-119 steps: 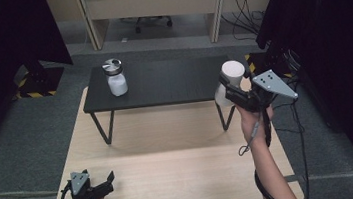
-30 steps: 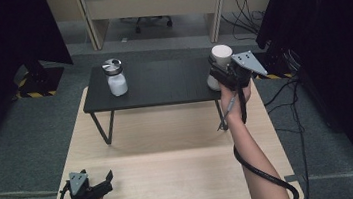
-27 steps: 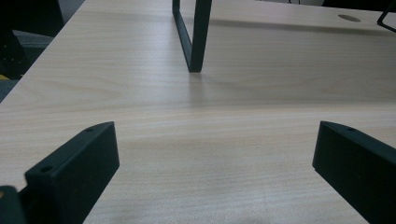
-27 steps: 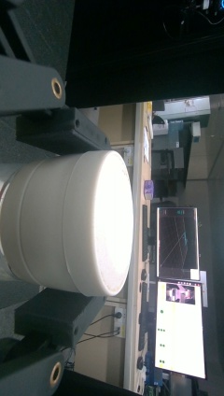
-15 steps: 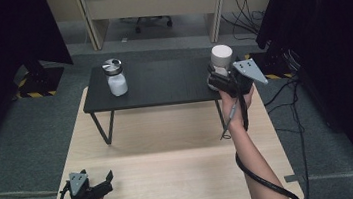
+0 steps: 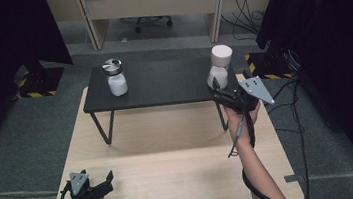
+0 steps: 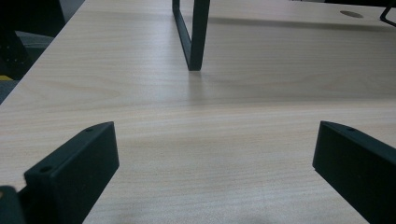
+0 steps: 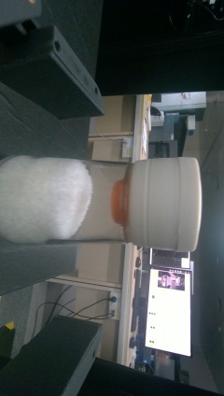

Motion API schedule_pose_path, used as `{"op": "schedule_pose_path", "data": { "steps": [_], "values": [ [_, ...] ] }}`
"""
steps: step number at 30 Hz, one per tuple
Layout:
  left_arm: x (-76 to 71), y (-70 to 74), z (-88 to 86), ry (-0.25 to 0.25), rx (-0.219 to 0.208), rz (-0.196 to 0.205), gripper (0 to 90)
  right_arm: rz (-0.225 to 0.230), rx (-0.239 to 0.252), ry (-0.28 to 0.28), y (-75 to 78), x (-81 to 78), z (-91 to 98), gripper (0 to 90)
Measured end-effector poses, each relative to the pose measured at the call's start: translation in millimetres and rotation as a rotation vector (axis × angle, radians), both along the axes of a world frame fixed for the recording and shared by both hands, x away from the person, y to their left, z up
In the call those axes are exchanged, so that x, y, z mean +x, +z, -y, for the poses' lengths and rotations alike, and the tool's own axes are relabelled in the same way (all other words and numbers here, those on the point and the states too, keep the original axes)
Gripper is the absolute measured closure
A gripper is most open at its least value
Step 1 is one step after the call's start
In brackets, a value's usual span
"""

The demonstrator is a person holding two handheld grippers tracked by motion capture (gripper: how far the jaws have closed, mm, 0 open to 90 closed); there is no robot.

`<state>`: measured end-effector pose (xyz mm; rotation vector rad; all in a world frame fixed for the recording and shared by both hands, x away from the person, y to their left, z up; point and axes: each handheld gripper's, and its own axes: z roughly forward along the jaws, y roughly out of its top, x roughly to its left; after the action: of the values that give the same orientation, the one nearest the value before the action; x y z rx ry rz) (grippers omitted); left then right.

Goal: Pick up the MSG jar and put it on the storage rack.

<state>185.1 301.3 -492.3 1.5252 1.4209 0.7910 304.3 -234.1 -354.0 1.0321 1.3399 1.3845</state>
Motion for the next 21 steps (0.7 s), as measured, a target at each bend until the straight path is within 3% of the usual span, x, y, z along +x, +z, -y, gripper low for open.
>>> {"op": "schedule_pose_path", "data": {
  "steps": [9,13,21],
  "values": [
    [1.7,1.4,2.6,-0.003,0.02,-0.01,0.0,-0.014,0.022,-0.008,-15.9,-15.1,4.8,0.3],
    [1.9,1.8,3.4,-0.003,0.025,-0.013,0.0,-0.025,-0.007,-0.01,-23.8,-21.9,5.0,0.3],
    [1.9,1.9,4.4,0.001,0.026,-0.015,0.0,-0.03,-0.011,-0.02,-42.0,-32.0,3.5,0.3]
  ]
}}
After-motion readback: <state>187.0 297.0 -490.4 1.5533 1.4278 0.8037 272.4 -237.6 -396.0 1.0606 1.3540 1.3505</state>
